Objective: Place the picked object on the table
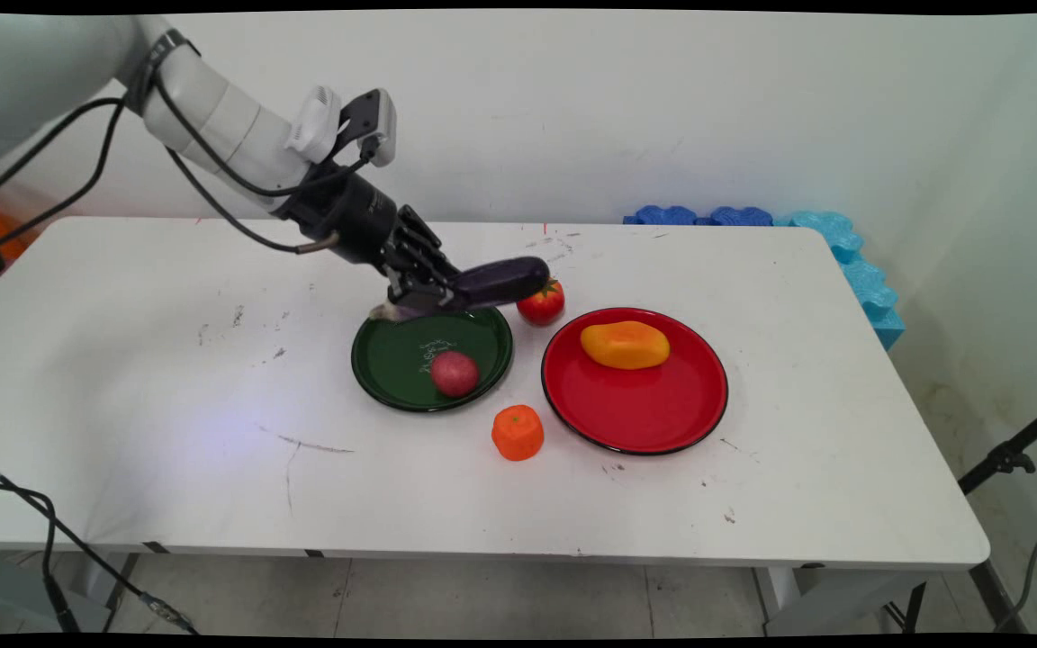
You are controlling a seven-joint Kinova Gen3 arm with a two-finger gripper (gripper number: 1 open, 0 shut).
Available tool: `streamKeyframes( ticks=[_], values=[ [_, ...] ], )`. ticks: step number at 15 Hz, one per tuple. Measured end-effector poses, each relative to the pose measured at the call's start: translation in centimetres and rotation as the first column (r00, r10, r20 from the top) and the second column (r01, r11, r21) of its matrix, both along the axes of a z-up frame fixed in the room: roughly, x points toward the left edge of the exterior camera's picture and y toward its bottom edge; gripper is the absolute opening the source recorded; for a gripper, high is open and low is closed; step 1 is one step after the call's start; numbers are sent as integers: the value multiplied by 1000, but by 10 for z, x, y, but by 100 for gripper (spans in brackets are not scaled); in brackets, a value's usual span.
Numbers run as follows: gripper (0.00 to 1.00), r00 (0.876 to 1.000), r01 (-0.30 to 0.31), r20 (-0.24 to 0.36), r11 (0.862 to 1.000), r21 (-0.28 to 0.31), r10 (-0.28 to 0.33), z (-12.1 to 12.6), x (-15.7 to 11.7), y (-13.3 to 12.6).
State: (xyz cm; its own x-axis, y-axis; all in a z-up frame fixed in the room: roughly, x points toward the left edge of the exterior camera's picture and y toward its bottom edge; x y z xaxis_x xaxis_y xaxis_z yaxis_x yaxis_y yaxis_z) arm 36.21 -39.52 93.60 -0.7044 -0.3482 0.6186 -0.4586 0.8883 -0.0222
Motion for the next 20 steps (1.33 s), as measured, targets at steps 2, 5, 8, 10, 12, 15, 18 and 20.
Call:
streamKeyframes(
  ticks=[2, 5, 8, 10, 12, 15, 18, 20],
  values=[
    [0, 1000, 26, -15, 999, 22, -25, 1, -13, 21],
    [0, 996, 91, -8, 995, 34, -91, -8, -31, 52],
    [0, 988, 153, 13, 987, 46, -154, -27, -44, 78],
    [0, 982, 186, 28, 981, 47, -187, -41, -52, 89],
    [0, 978, 204, 36, 978, 43, -206, -52, -57, 94],
    [0, 972, 228, 50, 973, 38, -230, -72, -67, 97],
    [0, 968, 240, 66, 970, 39, -242, -92, -75, 99],
    [0, 967, 242, 71, 970, 39, -244, -100, -77, 98]
  ],
)
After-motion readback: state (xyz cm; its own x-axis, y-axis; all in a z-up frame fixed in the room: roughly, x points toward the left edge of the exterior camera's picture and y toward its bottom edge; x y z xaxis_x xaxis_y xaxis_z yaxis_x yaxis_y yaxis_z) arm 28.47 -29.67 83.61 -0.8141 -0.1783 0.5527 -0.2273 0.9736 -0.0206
